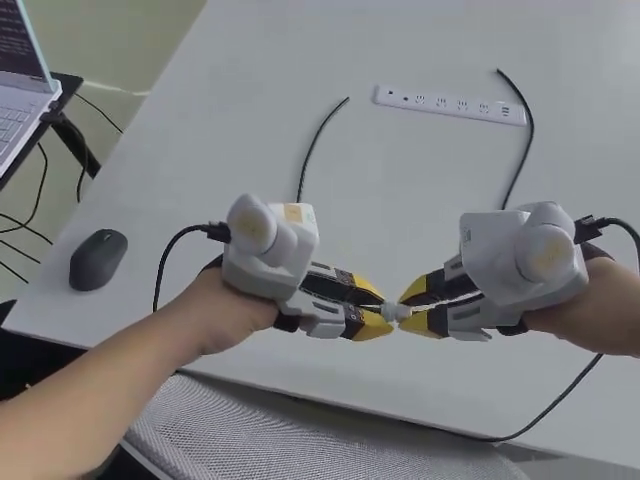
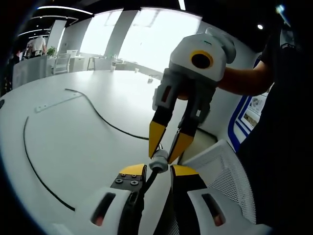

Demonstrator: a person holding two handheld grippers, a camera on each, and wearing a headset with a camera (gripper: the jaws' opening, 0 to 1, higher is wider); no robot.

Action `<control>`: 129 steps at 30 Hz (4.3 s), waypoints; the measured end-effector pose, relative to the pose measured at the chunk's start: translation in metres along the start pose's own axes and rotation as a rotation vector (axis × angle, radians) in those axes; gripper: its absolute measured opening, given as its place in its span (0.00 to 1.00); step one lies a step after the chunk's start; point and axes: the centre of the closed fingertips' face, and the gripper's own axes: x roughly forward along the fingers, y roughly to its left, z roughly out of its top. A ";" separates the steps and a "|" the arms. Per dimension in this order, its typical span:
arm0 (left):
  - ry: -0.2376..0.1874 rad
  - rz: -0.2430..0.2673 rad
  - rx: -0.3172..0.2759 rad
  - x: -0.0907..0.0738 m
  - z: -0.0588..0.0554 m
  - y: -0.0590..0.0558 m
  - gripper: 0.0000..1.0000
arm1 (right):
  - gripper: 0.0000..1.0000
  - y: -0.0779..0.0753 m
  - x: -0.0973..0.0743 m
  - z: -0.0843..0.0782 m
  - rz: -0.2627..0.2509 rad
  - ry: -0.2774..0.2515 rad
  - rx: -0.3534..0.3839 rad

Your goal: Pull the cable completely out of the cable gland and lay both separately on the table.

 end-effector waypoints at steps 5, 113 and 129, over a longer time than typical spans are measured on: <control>-0.017 -0.013 -0.010 0.002 0.003 -0.003 0.17 | 0.07 0.000 -0.001 -0.001 -0.005 -0.001 -0.033; -0.020 0.012 0.064 -0.006 0.019 -0.006 0.15 | 0.19 -0.010 -0.027 0.009 -0.022 -0.322 0.317; -0.019 -0.001 0.158 -0.006 0.022 -0.020 0.15 | 0.18 -0.001 -0.024 0.014 0.370 -0.392 0.749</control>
